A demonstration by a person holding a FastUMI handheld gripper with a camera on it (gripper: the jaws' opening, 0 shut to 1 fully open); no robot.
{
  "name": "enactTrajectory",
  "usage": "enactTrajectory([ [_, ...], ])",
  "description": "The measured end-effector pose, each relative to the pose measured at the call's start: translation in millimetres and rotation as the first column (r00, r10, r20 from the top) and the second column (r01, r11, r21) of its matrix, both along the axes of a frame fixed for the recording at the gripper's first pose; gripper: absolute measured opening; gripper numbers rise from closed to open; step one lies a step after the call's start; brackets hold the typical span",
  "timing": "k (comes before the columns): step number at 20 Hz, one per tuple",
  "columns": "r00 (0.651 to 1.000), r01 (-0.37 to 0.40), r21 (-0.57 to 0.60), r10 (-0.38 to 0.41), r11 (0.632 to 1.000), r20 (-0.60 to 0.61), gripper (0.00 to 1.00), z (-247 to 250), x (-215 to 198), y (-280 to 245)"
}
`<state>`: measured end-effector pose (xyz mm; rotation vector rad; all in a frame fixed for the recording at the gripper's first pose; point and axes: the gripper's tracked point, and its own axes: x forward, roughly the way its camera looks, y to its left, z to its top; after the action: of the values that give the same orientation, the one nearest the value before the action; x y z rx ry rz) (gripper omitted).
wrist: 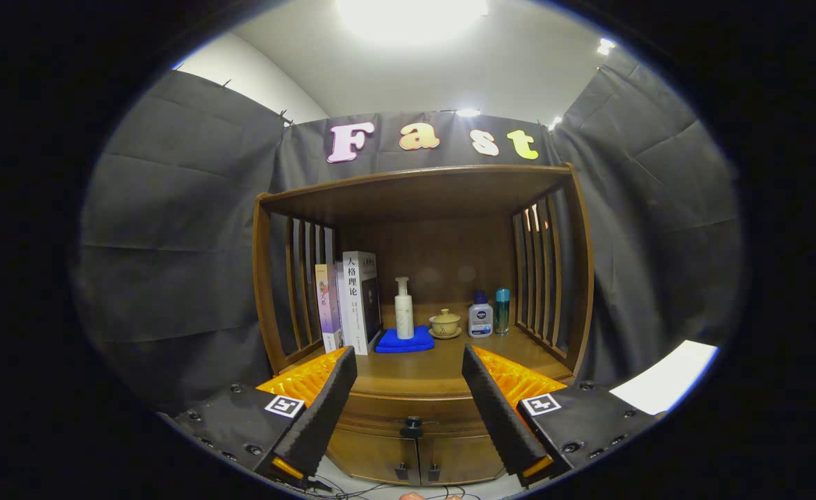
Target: Pull open the drawer, take out the items inside it, and place them on the countertop above the cabinet.
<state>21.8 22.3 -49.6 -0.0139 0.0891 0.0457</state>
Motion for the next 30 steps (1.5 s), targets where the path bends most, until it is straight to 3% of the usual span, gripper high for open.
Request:
enactTrajectory([
  [9, 0.997, -0.001, -0.015, 0.0, 1.0, -0.072, 0.98, -45.1, 24.0, 9.4],
  [16, 0.992, 0.05, -0.073, -0.058, 0.996, -0.114, 0.98, -92.6, 56.2, -2.3],
  [25, 0.974, 0.06, -0.103, -0.08, 0.993, -0.211, 0.98, -178.0, 86.0, 9.8],
  [30, 0.966, 0.13, -0.058, -0.14, 0.99, -0.219, 0.98, -207.7, 93.7, 0.1],
])
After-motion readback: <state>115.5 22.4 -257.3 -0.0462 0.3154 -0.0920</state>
